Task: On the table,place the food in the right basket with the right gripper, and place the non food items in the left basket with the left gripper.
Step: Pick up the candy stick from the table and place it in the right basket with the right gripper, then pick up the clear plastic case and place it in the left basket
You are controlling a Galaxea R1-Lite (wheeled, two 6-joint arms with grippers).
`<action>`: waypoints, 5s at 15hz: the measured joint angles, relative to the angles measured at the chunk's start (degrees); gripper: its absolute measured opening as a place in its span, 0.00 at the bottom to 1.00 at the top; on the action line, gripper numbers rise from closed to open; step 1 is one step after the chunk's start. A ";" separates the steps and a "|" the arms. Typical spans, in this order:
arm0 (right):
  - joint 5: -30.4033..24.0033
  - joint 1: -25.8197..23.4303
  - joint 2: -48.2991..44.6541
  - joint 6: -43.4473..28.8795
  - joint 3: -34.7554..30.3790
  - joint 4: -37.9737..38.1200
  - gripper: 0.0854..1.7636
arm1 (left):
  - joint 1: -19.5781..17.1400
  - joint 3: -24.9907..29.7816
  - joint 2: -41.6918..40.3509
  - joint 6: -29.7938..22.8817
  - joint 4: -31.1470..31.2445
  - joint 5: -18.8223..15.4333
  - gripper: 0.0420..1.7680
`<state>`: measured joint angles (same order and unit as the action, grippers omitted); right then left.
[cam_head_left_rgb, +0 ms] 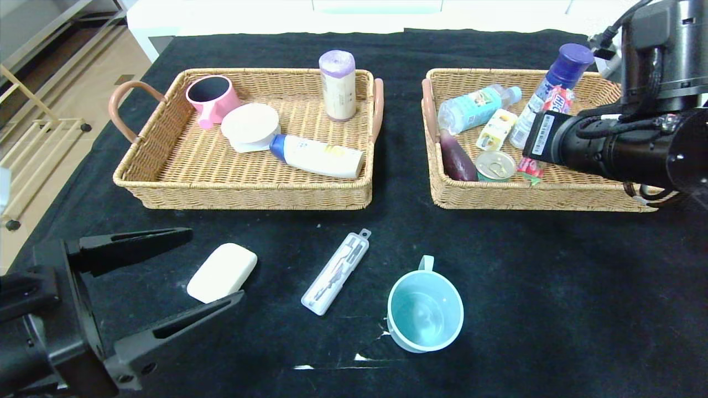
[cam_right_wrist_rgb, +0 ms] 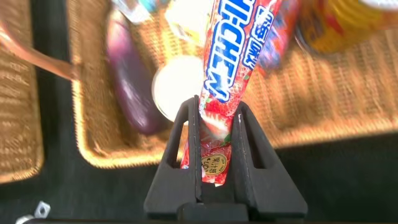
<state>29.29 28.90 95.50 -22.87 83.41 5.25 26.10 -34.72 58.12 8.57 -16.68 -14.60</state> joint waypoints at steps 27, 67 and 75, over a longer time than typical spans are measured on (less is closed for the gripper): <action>-0.06 -1.43 5.08 8.74 0.02 -12.47 0.72 | -0.11 -0.17 -0.44 0.07 -0.10 0.11 0.97; -53.52 -11.93 -19.37 32.12 -46.03 -41.98 0.96 | 11.74 -13.20 13.35 -3.10 17.53 19.68 0.97; -53.32 -13.47 -19.57 31.94 -44.76 -42.02 0.96 | 10.41 -22.91 21.66 -5.62 14.95 24.88 0.97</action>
<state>-24.03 15.43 75.94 9.07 38.64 -36.77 36.51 -57.62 79.79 2.95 -1.73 10.28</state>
